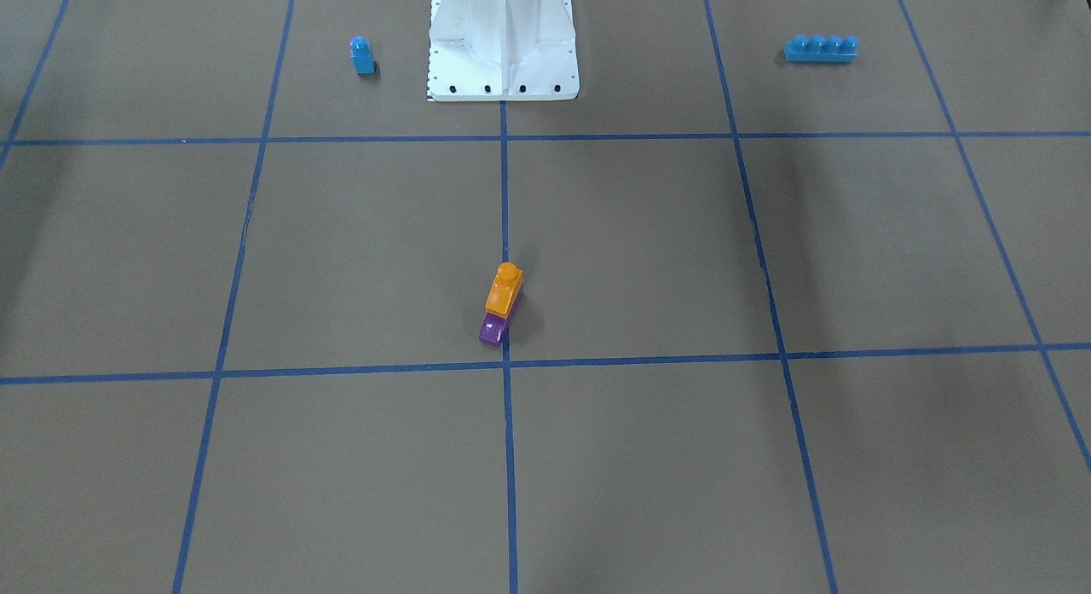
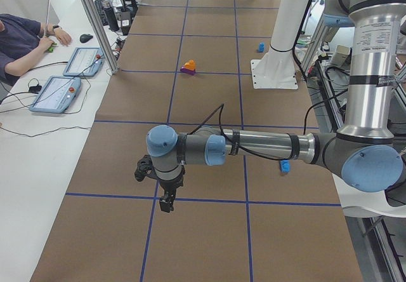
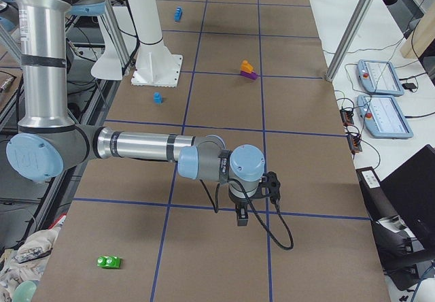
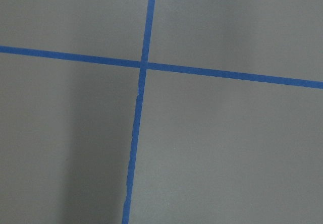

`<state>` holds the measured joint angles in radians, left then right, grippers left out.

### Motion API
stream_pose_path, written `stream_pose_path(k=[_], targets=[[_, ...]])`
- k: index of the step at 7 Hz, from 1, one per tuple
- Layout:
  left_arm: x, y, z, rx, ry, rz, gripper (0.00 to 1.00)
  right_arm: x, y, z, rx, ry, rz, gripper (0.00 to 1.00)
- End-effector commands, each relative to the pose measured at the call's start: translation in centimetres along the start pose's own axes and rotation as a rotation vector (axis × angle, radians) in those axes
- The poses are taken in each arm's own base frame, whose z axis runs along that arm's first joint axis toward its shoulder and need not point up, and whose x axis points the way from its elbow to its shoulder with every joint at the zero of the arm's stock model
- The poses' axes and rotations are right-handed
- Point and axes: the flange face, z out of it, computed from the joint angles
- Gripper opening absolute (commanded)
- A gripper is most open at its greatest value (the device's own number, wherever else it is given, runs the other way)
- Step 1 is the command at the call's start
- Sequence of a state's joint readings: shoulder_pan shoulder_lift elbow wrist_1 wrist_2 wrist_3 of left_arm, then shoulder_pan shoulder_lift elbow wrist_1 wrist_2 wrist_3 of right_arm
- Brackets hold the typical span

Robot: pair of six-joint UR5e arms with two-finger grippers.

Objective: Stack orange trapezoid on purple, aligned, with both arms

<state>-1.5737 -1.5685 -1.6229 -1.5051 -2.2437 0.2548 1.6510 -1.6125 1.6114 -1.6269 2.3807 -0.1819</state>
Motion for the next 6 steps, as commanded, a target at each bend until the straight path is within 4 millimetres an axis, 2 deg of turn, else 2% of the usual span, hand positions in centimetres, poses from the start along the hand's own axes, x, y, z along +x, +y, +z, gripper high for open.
stream_pose_path(k=[1, 6], targets=[[0.04, 0.02, 0.07, -0.001, 0.001, 0.000, 1.00, -0.01, 0.21, 0.09, 0.000, -0.014, 0.009, 1.00], [0.17, -0.38, -0.11, 0.001, -0.001, 0.004, 1.00, -0.31, -0.29, -0.18, 0.006, -0.013, 0.001, 1.00]])
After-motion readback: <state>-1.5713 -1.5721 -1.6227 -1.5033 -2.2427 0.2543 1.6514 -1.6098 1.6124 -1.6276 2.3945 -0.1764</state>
